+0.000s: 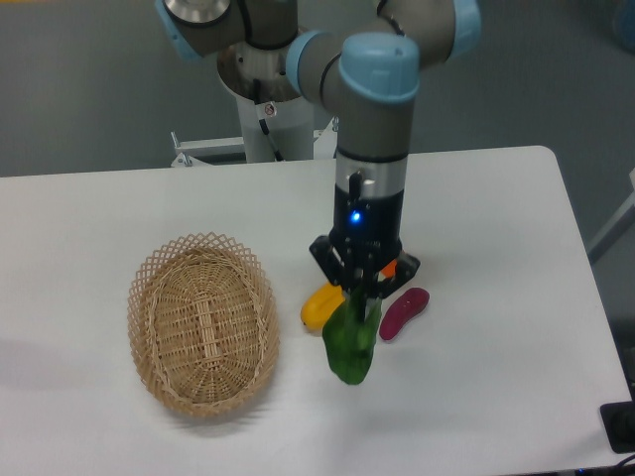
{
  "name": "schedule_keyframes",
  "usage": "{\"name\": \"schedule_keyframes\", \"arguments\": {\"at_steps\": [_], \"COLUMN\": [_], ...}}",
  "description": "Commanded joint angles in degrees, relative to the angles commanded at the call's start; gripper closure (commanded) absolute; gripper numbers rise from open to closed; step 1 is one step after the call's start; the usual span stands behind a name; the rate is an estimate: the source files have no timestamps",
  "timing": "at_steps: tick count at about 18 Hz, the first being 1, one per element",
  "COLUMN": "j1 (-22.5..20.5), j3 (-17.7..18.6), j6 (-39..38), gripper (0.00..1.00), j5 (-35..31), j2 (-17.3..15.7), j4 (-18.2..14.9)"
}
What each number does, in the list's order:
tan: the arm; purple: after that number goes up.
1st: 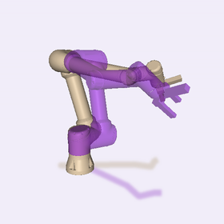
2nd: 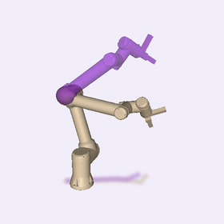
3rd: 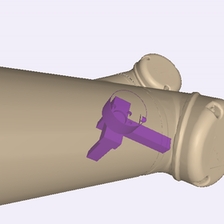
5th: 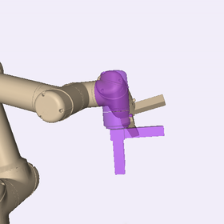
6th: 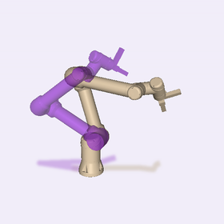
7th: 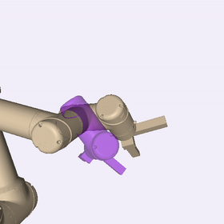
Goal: Pick up the green vegetable from the table
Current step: 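Lift the gripped bok choy up off the table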
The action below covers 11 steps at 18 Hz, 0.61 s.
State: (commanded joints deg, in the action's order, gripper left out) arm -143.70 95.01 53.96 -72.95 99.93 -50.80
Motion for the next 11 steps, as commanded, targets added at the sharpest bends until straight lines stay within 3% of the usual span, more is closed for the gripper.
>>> {"name": "schedule_keyframes", "arguments": {"at_steps": [11], "j1": [-0.09], "j3": [0.27], "j6": [-0.09], "gripper": [0.83], "j5": [0.09], "j2": [-0.09], "j4": [0.09]}}
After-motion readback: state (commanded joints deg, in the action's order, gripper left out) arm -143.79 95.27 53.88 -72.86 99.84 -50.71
